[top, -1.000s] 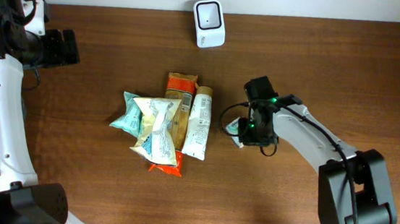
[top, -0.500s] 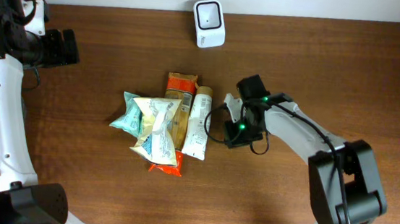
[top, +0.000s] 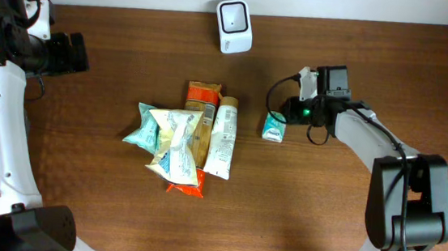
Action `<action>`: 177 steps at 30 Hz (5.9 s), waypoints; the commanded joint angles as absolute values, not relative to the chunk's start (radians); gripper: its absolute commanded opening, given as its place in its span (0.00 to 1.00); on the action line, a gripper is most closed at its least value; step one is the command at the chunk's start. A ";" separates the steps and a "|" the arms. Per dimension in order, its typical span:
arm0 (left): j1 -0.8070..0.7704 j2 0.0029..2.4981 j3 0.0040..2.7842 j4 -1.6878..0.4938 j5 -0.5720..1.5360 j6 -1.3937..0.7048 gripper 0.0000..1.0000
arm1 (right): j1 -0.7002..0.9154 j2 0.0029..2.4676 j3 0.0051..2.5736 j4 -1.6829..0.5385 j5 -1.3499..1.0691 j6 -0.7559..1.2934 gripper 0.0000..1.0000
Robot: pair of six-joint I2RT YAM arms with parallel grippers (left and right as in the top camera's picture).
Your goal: Scan the item barcode
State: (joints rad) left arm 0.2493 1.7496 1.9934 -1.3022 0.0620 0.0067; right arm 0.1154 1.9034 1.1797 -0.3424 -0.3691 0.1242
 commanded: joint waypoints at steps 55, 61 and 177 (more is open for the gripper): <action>0.252 1.746 1.998 -1.303 0.056 0.015 0.99 | 0.054 1.617 1.237 0.210 -1.484 0.942 0.04; 0.252 1.746 1.998 -1.303 0.056 0.015 0.99 | 0.132 1.614 1.236 0.509 -1.477 1.138 0.04; 0.252 1.746 1.998 -1.303 0.056 0.015 0.99 | 0.305 1.920 1.061 -0.445 -0.728 0.508 0.64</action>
